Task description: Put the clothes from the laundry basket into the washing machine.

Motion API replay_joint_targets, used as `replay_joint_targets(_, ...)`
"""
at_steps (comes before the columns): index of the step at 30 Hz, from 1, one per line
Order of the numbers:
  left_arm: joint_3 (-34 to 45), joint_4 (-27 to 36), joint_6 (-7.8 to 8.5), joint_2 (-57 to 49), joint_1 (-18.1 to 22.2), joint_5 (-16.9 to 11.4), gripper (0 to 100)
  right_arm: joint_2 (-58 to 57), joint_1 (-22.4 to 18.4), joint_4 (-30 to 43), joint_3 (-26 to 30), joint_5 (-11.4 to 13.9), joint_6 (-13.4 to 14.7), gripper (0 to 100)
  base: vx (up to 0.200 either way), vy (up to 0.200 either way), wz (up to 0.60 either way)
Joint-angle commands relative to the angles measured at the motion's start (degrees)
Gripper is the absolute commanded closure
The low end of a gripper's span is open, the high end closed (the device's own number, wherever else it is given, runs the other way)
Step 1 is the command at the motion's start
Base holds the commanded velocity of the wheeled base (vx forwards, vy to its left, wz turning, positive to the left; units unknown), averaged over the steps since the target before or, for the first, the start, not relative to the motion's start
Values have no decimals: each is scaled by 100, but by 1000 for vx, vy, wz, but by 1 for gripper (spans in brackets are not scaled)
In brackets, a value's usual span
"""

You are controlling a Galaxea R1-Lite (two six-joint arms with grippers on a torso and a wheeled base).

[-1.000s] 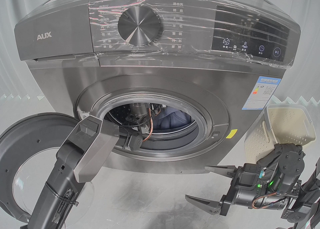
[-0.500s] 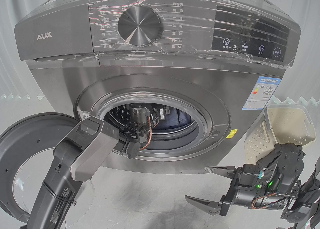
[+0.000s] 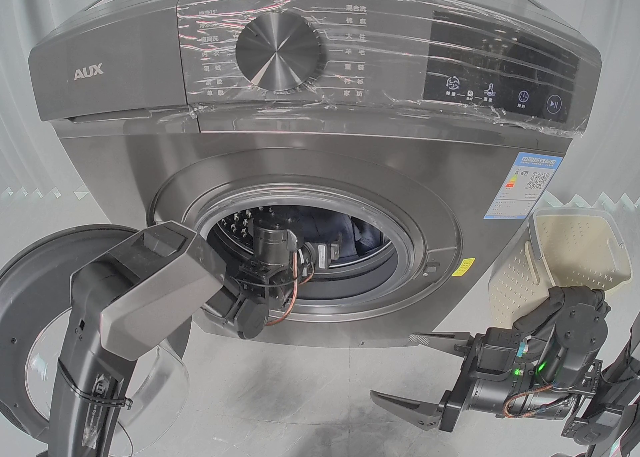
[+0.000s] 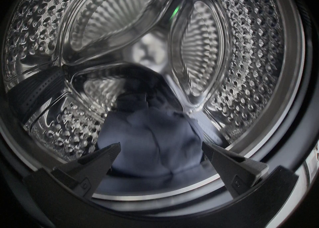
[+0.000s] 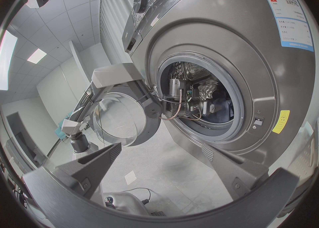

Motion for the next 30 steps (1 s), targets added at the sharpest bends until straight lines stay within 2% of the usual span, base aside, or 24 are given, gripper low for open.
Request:
replay_joint_targets(1, 1694, -325, -6, -1154, -327, -40, 0, -1, 2, -2, 9, 3, 7, 0, 0, 0, 0)
replay_joint_targets(3, 1808, -352, -6, -1224, -354, -40, 0, -1, 2, -2, 9, 3, 7, 0, 0, 0, 0)
replay_joint_targets(9, 2766, -835, -32, -1690, -758, -31, 0, -1, 2, -2, 9, 3, 7, 0, 0, 0, 0)
replay_joint_targets(12, 3197, -914, -93, -1945, -934, -14, 0, -9, 2, -2, 9, 3, 7, 0, 0, 0, 0)
replay_joint_targets(15, 3689, -958, -287, -2402, -1127, -23, 0, -9, 2, 7, 17, -5, 24, 0, 0, 0, 0)
replay_joint_targets(19, 4190, -976, -753, -3105, -1400, -14, 0, -18, -34, -2, 17, -14, 33, 0, 0, 0, 0)
replay_joint_targets(21, 4586, -958, -876, -3623, -1593, -14, 0, -62, -77, 7, 35, -146, 42, 0, 0, 0, 0)
replay_joint_targets(25, 4981, -967, -876, -4019, -1725, 57, 0, -159, -130, 7, 132, -269, 59, 0, 0, 0, 0)
replay_joint_targets(30, 5799, -976, -832, -5003, -1725, 101, 0, -827, -631, 77, 395, -497, 86, 0, 0, 0, 0)
